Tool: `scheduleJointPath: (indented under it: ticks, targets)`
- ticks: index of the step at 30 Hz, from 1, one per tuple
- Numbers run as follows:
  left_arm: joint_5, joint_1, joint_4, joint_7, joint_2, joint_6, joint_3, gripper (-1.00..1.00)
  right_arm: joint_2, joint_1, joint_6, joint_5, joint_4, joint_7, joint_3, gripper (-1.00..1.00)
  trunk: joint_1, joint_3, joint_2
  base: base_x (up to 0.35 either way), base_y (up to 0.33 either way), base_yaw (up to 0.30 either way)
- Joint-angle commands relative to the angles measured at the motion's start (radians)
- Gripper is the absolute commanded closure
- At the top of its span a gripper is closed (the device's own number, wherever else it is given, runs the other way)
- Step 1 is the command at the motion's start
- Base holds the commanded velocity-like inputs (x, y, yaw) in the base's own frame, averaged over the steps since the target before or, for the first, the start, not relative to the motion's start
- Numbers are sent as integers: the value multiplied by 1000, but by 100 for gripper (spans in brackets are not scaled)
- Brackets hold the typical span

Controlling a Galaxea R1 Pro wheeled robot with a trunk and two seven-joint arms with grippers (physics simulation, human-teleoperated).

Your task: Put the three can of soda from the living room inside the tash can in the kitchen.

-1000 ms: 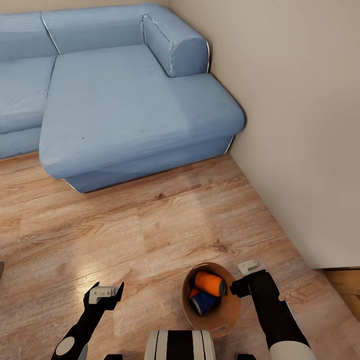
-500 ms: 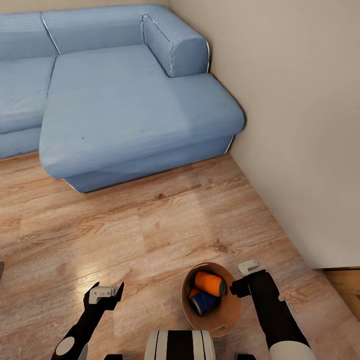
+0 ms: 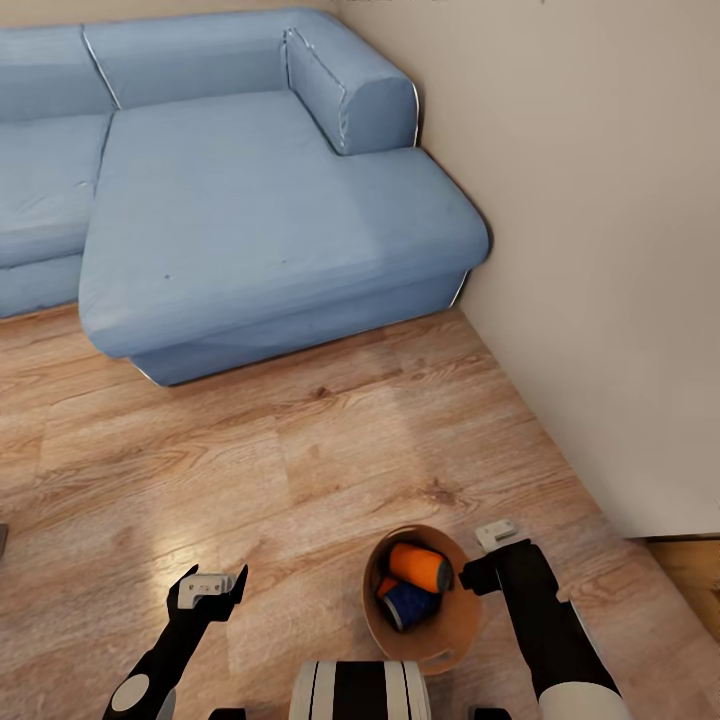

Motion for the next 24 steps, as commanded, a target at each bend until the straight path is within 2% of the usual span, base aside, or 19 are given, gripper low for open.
scheduleJointPath:
  ticks: [1, 20, 24]
  targets:
    - [0, 0, 0, 0, 0, 0, 0, -100, 0, 0, -2, 8, 0, -1, 0, -100, -4, 3, 7, 0, 0, 0]
    - [-4, 0, 0, 0, 0, 0, -1, -100, 0, 1, -8, 5, -1, -1, 0, -100, -77, 63, 140, 0, 0, 0]
    - [-5, 0, 1, 0, 0, 0, -1, -100, 1, 1, -56, 0, -12, -1, 0, -100, -92, 75, 168, 0, 0, 0]
